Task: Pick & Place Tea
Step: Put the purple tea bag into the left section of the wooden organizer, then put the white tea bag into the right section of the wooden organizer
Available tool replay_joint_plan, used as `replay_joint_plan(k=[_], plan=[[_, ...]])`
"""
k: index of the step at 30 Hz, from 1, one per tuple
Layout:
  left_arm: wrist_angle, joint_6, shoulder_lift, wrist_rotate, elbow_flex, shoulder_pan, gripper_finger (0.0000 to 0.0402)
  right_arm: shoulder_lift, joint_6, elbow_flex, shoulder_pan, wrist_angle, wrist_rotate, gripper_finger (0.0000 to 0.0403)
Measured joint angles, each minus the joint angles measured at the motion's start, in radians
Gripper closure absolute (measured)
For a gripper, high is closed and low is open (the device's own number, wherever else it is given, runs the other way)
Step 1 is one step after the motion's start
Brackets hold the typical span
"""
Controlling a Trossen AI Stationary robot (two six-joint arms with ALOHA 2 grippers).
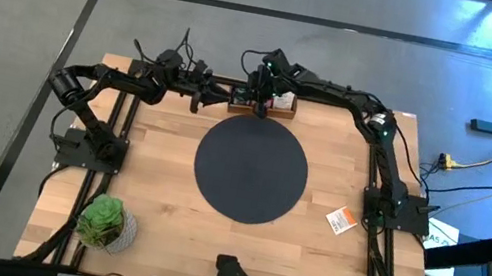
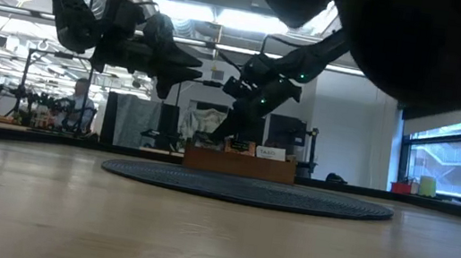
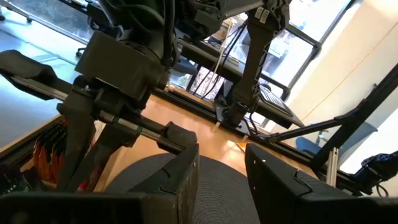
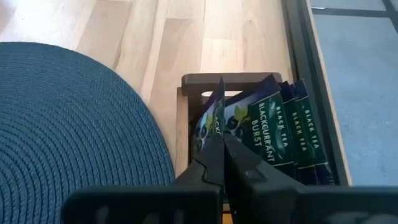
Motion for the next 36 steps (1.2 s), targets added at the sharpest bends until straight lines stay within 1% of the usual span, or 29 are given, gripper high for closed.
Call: replay_joint_plan(k=[3, 9, 16, 19, 22, 23, 25, 26, 28, 30, 33, 36], plan=[[0.000, 0.000, 0.000, -0.001, 0.000, 0.000, 0.0275, 0.000, 0.010, 0.000, 0.000, 0.019, 0.005, 0.0392], [0.000, 0.000, 0.000, -0.001, 0.000, 0.000, 0.0274, -0.001, -0.015, 0.000, 0.000, 0.036, 0.052, 0.0357], [0.000, 0.000, 0.000, -0.001, 0.000, 0.000, 0.0274, -0.021, -0.012, -0.001, 0.001, 0.027, 0.066, 0.0286], [0.000, 0.011, 0.000, -0.001, 0.000, 0.000, 0.0274, -0.068, -0.011, -0.001, 0.007, 0.029, 0.141, 0.0263], [0.000, 0.035, 0.000, -0.003, 0.000, -0.007, 0.0274, -0.138, 0.034, -0.001, 0.015, 0.010, 0.254, 0.0251], [0.000, 0.038, 0.000, -0.005, 0.000, -0.012, 0.0274, -0.168, 0.058, -0.001, 0.017, -0.010, 0.281, 0.0249], [-0.002, 0.044, 0.000, -0.005, 0.010, -0.038, 0.0274, -0.232, 0.126, -0.001, 0.017, -0.084, 0.289, 0.0247], [-0.002, 0.056, 0.000, -0.005, 0.020, -0.059, 0.0274, -0.266, 0.160, 0.000, 0.017, -0.124, 0.274, 0.0247], [-0.010, 0.098, 0.000, -0.005, 0.049, -0.107, 0.0274, -0.335, 0.223, 0.000, 0.010, -0.235, 0.209, 0.0246], [-0.048, 0.145, 0.000, -0.027, 0.091, -0.159, 0.0274, -0.401, 0.272, 0.000, 0.014, -0.356, 0.149, 0.0246], [-0.167, 0.213, 0.000, -0.076, 0.170, -0.223, 0.0274, -0.498, 0.346, -0.017, 0.044, -0.520, 0.129, 0.0246], [-0.312, 0.293, 0.000, -0.118, 0.253, -0.281, 0.0274, -0.609, 0.453, -0.116, 0.108, -0.576, 0.183, 0.0246]])
